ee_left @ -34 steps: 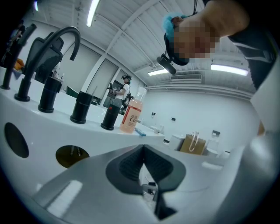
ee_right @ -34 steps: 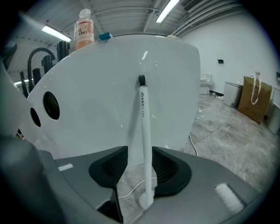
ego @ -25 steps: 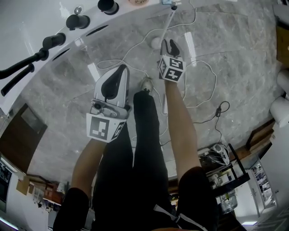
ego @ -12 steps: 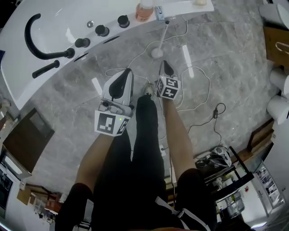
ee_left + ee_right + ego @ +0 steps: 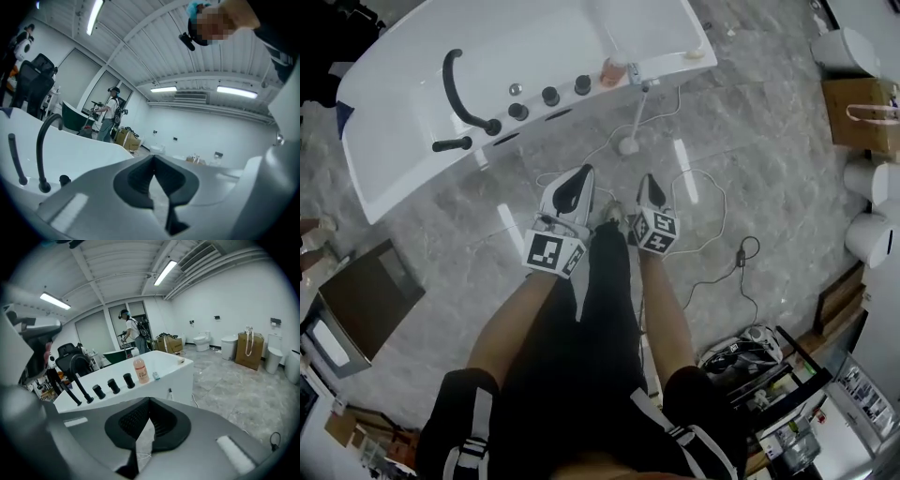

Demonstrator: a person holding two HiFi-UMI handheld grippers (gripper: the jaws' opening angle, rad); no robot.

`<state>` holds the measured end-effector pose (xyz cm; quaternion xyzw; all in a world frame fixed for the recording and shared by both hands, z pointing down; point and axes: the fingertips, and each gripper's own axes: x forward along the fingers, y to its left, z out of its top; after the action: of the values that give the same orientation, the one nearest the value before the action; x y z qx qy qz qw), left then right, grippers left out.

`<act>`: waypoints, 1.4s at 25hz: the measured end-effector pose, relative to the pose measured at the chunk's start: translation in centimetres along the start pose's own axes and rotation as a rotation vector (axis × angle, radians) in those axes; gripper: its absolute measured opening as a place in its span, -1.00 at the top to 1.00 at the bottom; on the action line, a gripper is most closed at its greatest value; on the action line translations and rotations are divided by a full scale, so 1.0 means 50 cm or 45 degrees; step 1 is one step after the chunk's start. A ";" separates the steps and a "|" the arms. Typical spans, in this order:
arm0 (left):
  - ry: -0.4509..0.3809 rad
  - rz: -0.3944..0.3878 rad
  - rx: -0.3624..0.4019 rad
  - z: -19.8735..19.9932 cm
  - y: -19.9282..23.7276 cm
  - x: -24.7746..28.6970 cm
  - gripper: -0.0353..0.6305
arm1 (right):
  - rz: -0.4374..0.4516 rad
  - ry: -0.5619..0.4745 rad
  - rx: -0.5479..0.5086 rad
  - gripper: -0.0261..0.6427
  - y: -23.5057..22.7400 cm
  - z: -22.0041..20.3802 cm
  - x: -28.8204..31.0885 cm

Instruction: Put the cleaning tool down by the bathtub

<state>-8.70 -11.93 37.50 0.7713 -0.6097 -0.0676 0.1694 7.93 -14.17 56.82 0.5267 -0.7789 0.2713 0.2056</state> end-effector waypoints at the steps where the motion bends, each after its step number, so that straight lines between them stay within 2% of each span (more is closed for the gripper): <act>1: -0.006 -0.004 0.002 0.021 -0.005 -0.011 0.87 | 0.003 -0.022 0.003 0.92 0.015 0.023 -0.024; 9: -0.050 -0.065 0.030 0.166 -0.081 -0.086 0.87 | 0.027 -0.197 0.021 0.92 0.095 0.188 -0.214; 16: -0.092 -0.147 0.070 0.267 -0.143 -0.139 0.87 | 0.050 -0.314 -0.023 0.92 0.168 0.277 -0.369; 19: -0.096 -0.196 0.120 0.290 -0.169 -0.166 0.87 | 0.069 -0.360 -0.032 0.92 0.200 0.306 -0.431; 24: -0.080 -0.161 0.128 0.306 -0.171 -0.206 0.87 | 0.061 -0.439 -0.027 0.92 0.217 0.334 -0.520; 27: -0.076 -0.168 0.172 0.308 -0.180 -0.230 0.87 | 0.060 -0.498 -0.028 0.92 0.226 0.345 -0.563; 30: -0.072 -0.176 0.212 0.308 -0.186 -0.248 0.87 | 0.061 -0.529 -0.047 0.93 0.234 0.353 -0.589; 35: -0.046 -0.179 0.222 0.302 -0.199 -0.253 0.87 | 0.069 -0.554 -0.077 0.93 0.243 0.369 -0.610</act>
<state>-7.39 -0.49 18.71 0.8227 -0.5606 -0.0397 0.0854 6.95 -0.72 21.63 0.5452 -0.8266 0.1331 0.0411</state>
